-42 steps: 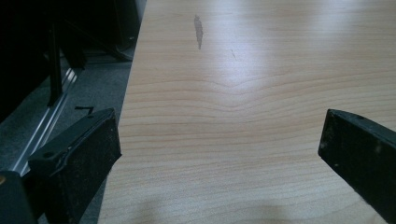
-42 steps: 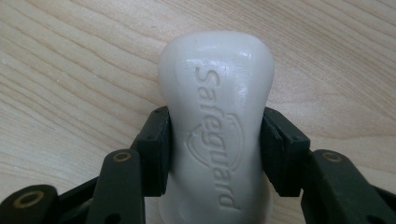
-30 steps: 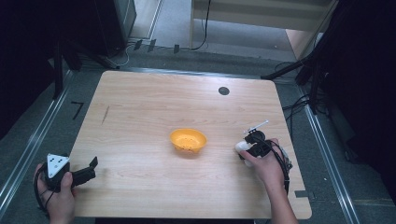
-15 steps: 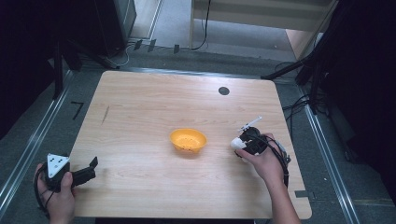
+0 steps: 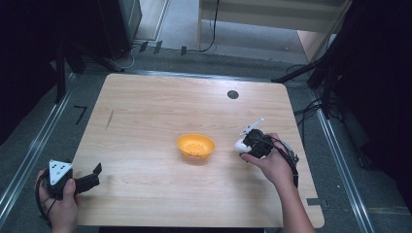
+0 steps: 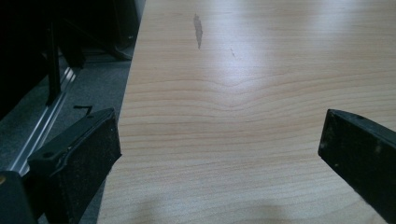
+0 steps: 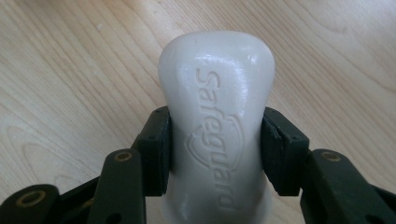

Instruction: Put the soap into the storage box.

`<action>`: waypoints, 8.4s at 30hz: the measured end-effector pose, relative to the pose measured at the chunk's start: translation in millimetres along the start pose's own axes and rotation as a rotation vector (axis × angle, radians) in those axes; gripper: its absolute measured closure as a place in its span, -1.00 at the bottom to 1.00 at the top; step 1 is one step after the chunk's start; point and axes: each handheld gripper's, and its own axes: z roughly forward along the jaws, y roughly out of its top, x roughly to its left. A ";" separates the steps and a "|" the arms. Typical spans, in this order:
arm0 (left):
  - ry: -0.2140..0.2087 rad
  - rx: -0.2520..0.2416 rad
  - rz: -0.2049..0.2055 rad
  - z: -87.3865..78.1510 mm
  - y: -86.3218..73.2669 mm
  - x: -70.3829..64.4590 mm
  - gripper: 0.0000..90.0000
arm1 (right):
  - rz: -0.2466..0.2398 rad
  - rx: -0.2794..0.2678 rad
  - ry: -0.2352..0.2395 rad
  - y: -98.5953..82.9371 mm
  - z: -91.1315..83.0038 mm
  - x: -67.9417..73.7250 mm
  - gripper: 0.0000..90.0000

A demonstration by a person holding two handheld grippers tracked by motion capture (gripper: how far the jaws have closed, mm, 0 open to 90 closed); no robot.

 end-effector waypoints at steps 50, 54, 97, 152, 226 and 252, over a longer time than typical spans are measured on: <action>0.001 0.001 -0.001 -0.1 0.2 0.3 -1.00 | -0.262 -0.044 0.048 65.5 -14.1 26.3 0.13; 0.001 0.001 -0.001 0.0 0.1 0.2 -1.00 | -0.276 -0.050 0.054 71.0 -13.5 29.9 0.13; -0.004 -0.002 -0.011 0.0 0.2 1.2 -1.00 | -0.418 -0.080 0.125 119.0 8.4 69.7 0.13; 0.001 -0.002 -0.006 -0.4 0.1 0.8 -1.00 | -0.056 -0.190 0.092 70.4 -10.1 22.7 -0.51; 0.008 -0.008 -0.006 -0.4 -0.1 0.2 -1.00 | 0.416 -0.468 -0.004 -156.2 -6.3 -29.3 -0.70; 0.010 -0.008 -0.008 -0.5 -0.2 0.2 -1.00 | 0.516 -0.572 -0.052 -231.7 -14.3 -26.1 -0.71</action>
